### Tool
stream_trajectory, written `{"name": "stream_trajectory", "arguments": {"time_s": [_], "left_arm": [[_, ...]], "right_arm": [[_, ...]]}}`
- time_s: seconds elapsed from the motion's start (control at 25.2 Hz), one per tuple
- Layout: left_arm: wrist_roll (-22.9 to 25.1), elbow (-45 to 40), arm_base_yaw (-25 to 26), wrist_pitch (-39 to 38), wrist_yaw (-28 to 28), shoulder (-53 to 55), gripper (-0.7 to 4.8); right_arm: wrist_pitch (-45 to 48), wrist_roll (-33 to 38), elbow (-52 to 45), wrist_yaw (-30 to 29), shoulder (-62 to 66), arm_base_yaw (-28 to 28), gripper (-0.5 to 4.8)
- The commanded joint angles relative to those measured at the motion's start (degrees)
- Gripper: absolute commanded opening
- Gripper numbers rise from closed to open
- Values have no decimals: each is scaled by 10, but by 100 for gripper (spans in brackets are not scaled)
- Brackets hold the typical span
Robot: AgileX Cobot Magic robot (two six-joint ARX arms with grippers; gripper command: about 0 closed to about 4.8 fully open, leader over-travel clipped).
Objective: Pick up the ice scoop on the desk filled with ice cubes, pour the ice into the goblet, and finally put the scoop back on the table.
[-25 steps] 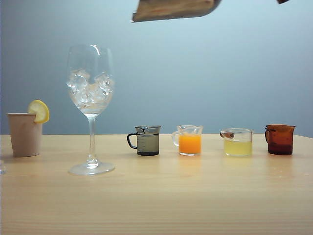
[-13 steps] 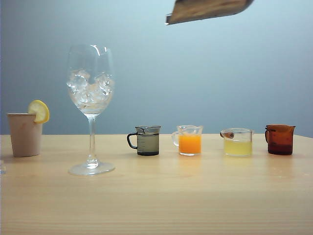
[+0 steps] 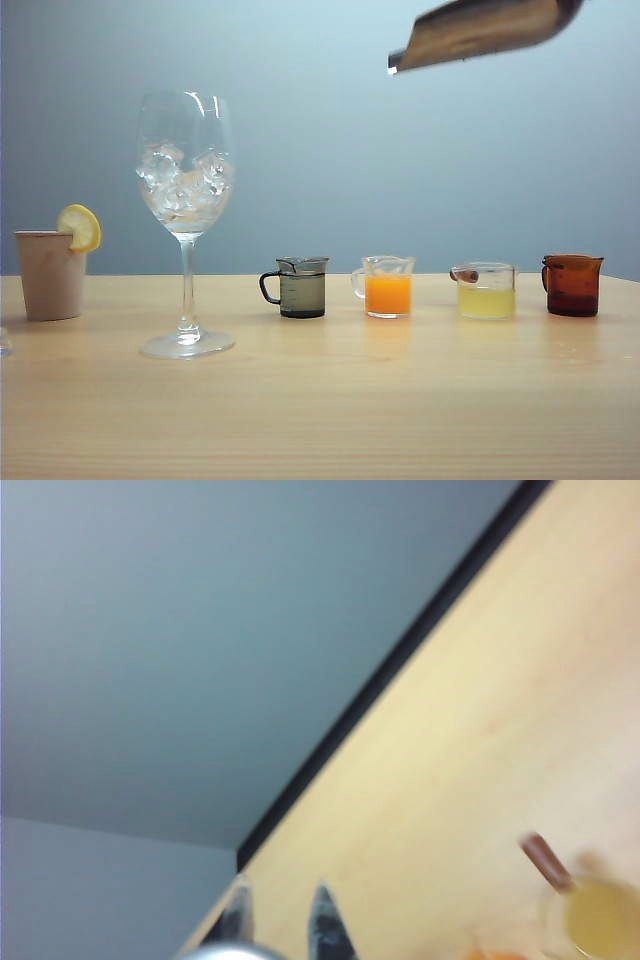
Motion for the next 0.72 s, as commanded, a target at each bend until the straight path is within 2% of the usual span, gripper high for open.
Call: {"name": "stream_trajectory", "arguments": {"time_s": [0.04, 0.44, 0.72], "left_arm": [[4, 2, 1, 7, 5, -2, -6], [4, 2, 1, 6, 5, -1, -6], [4, 2, 1, 6, 5, -1, -6]], "right_arm": [[5, 2, -18, -6, -8, -8, -4], [16, 1, -106, -7, -23, -17, -4], [16, -2, -144, -21, -29, -64, -4]]}}
